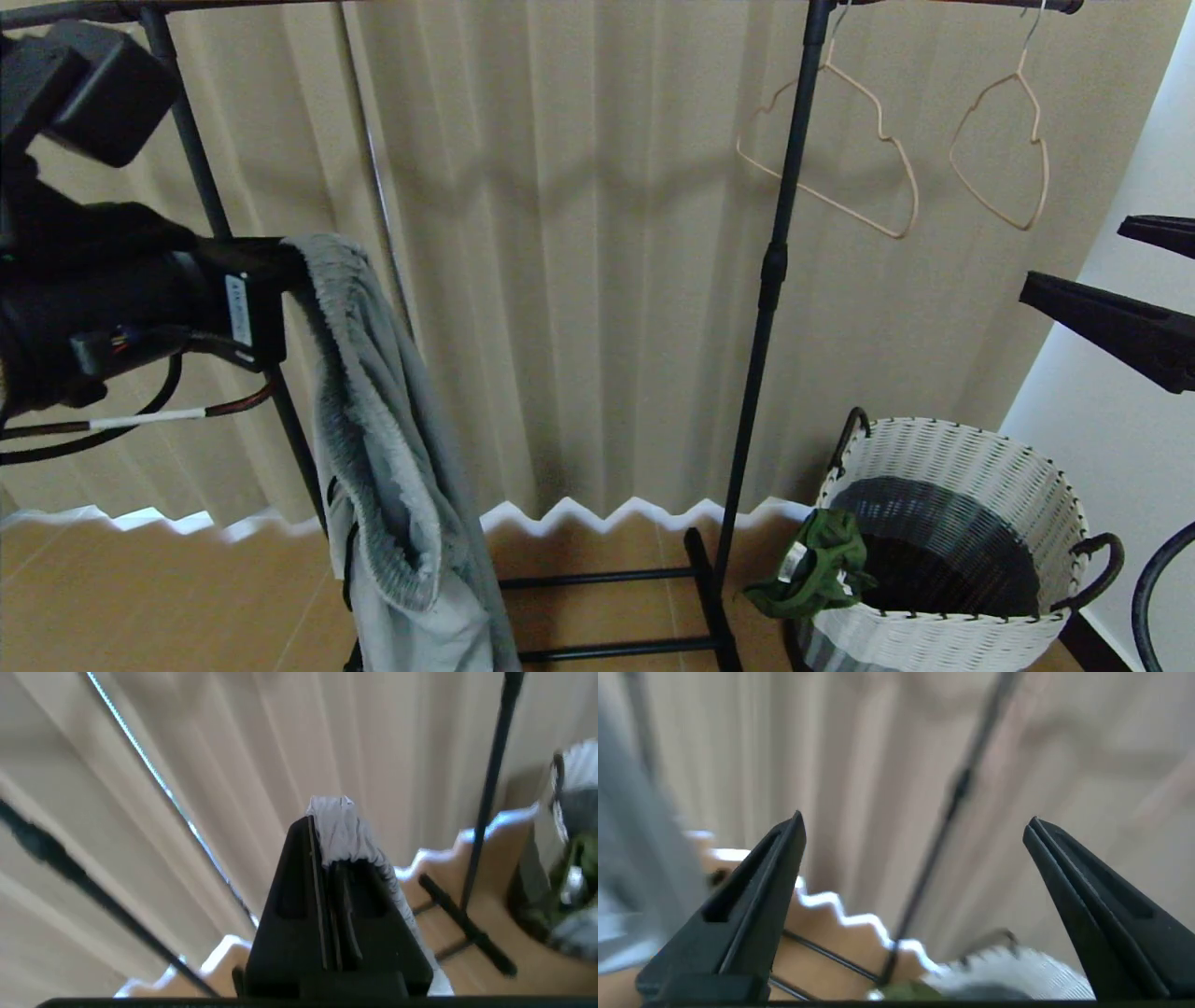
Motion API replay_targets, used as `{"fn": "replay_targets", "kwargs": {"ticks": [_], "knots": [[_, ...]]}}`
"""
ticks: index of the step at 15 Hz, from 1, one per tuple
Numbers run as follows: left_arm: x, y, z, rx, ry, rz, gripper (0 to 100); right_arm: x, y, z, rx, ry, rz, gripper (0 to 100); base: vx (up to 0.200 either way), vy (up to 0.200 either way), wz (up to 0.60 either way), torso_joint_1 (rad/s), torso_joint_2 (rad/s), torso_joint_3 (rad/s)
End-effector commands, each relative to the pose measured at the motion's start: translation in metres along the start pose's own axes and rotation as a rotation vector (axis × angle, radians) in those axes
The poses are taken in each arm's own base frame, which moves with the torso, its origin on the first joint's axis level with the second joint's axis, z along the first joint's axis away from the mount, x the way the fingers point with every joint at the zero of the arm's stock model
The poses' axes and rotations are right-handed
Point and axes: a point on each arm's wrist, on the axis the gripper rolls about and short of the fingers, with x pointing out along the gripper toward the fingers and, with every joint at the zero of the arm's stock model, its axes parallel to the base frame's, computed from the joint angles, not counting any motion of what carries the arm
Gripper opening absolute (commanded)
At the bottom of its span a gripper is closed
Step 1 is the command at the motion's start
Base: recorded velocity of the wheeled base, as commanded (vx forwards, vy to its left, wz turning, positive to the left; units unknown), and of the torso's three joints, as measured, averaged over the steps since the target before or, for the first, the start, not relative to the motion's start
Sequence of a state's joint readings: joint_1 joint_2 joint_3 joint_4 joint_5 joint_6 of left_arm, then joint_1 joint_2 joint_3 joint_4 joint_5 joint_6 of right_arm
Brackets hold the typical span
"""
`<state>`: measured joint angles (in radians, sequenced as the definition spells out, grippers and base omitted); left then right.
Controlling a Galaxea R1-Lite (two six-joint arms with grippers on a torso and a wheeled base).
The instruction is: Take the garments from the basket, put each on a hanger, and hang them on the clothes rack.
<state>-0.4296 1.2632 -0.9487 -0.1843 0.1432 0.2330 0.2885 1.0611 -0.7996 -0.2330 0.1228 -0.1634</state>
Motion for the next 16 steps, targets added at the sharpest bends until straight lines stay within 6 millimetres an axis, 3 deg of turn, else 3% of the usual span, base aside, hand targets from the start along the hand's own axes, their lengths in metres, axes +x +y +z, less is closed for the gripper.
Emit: {"fn": "replay_targets", "kwargs": {"ticks": [1,5,8,16], "knots": [[-0.026,0.007,-0.011,-0.005,-0.01,0.025,0,-0.008,-0.007,-0.003,-0.003,0.003,-0.06,100,0.0,0.0,0.0,0.0,0.0,0.0],[-0.048,0.014,-0.017,-0.005,-0.034,0.063,0,-0.008,-0.012,-0.01,-0.016,0.012,-0.101,100,0.0,0.0,0.0,0.0,0.0,0.0],[-0.051,0.016,-0.021,0.01,-0.025,0.083,0,-0.008,-0.012,-0.02,-0.113,0.036,-0.108,100,0.0,0.0,0.0,0.0,0.0,0.0],[-0.055,0.015,-0.03,0.018,-0.006,0.087,0,-0.008,-0.012,-0.023,-0.127,-0.01,-0.125,100,0.0,0.0,0.0,0.0,0.0,0.0]]}}
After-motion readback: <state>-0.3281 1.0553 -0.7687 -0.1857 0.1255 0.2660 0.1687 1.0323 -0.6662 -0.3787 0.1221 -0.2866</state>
